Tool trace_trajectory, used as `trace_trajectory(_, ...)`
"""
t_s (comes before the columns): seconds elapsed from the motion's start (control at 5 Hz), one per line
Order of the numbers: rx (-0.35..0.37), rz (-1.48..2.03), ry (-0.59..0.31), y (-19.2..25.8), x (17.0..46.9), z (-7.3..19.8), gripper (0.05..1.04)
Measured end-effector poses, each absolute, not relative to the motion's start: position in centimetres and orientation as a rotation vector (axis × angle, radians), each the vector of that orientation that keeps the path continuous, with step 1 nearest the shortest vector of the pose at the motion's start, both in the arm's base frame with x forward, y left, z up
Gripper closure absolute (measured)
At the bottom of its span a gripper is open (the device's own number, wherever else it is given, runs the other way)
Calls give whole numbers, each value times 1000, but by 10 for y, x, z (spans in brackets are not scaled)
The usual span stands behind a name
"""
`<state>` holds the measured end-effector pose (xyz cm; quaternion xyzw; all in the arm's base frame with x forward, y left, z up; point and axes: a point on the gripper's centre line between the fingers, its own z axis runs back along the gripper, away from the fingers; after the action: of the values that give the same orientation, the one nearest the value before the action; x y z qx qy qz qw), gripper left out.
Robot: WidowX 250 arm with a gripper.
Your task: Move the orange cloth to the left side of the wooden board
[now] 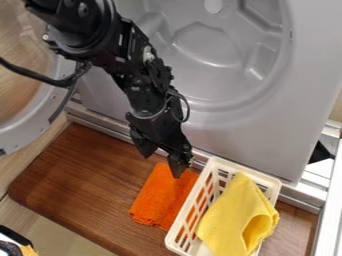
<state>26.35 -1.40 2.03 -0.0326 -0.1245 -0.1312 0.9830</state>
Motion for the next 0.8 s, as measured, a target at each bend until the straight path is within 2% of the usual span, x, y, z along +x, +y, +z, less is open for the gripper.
trace_trajectory(0.4,-59,-288,-171,-12,263,-2,85)
trace_trajectory(0.6,-49,-285,-174,-7,265,-5,84)
trace_trajectory(0.8,-56,-300,-154,-6,271,-21,84)
